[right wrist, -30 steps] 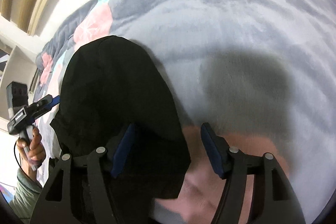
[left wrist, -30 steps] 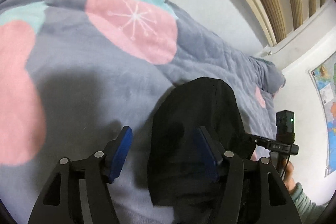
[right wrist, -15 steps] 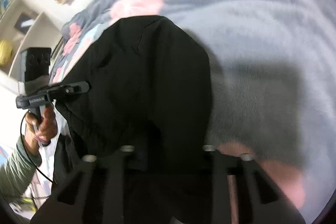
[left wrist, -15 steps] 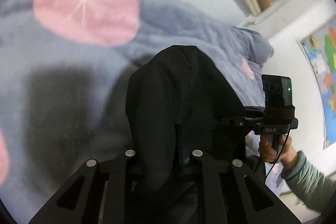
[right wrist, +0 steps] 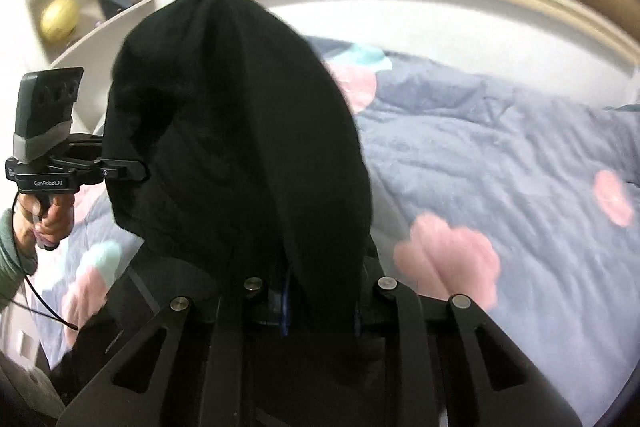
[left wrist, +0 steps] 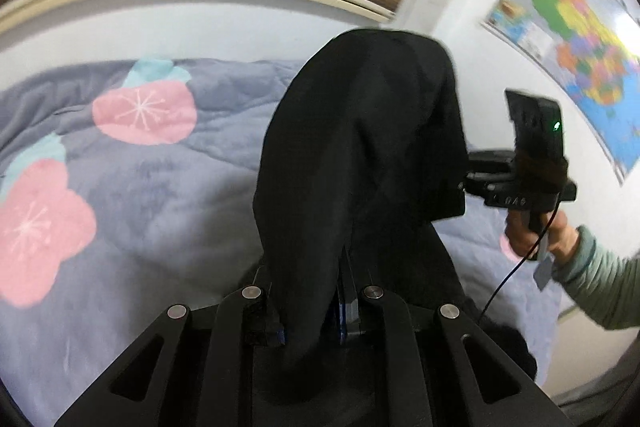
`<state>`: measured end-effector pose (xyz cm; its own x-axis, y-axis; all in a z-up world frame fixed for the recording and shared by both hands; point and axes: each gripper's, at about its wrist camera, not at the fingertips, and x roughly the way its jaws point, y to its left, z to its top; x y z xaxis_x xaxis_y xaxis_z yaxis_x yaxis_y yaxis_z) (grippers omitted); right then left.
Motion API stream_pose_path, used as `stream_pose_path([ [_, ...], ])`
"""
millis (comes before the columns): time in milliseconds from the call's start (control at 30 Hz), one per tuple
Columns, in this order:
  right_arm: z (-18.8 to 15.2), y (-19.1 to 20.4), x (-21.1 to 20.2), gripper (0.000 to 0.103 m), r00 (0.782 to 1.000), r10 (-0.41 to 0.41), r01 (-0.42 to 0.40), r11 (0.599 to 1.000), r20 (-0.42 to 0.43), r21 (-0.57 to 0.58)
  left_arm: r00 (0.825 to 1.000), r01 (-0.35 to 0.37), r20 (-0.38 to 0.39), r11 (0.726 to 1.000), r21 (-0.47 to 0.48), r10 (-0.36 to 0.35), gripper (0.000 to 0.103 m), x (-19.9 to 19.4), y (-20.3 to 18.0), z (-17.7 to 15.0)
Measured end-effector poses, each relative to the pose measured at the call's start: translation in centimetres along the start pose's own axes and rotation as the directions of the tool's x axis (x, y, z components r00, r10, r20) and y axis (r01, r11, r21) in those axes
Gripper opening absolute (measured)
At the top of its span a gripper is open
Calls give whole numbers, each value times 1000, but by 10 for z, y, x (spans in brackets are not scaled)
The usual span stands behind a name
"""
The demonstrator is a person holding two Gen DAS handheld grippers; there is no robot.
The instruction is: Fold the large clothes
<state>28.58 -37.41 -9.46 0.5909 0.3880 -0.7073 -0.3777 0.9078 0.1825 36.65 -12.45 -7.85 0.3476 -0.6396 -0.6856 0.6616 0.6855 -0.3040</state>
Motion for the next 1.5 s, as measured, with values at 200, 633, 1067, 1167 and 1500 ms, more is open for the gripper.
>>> stream_pose_path([
  [200, -84, 69, -69, 28, 993, -79, 76, 996, -87, -43, 999, -11, -43, 1000, -4, 11, 20, -56, -67, -86],
  [633, -176, 67, -100, 41, 948, -56, 130, 967, -313, 221, 977, -104, -204, 973, -207, 61, 21, -82, -66, -182],
  [1067, -109, 93, -16, 55, 954, -21, 118, 943, -299, 310, 976, 27, -211, 985, -168, -63, 28, 16, -82, -92],
  [1167, -145, 92, 21, 55, 923, 33, 104, 937, -383, 333, 942, 12, -328, 985, -173, -69, 28, 44, -86, -127],
  [1500, -224, 94, 84, 52, 892, 7, 169, 922, -453, 348, 906, 25, -383, 927, -373, -179, 27, 95, -50, -216],
])
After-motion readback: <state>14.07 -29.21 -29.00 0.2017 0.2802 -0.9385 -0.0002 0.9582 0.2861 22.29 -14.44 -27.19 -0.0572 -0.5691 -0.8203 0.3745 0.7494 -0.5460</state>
